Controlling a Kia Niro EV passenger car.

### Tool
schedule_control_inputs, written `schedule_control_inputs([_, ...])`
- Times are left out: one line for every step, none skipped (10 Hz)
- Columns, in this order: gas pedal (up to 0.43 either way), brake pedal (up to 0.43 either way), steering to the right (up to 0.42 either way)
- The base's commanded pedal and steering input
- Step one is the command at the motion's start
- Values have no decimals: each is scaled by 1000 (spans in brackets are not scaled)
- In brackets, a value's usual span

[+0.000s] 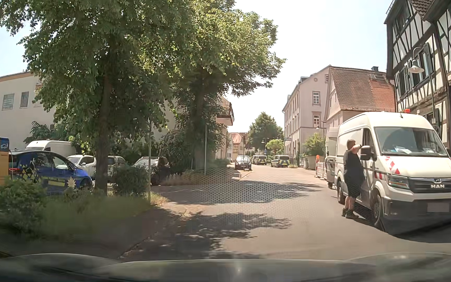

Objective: Follow the waypoints while adhering to traffic rules and regulations

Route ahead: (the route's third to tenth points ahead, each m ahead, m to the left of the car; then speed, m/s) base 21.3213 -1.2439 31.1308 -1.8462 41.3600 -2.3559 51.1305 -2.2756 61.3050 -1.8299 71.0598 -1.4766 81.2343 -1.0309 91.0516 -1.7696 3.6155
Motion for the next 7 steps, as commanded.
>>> schedule_control_inputs([67, 0, 47])
schedule_control_inputs([79, 0, 56])
schedule_control_inputs([79, 0, 61])
schedule_control_inputs([79, 0, 65])
schedule_control_inputs([79, 0, 67])
schedule_control_inputs([79, 0, 67])
schedule_control_inputs([79, 0, 65])
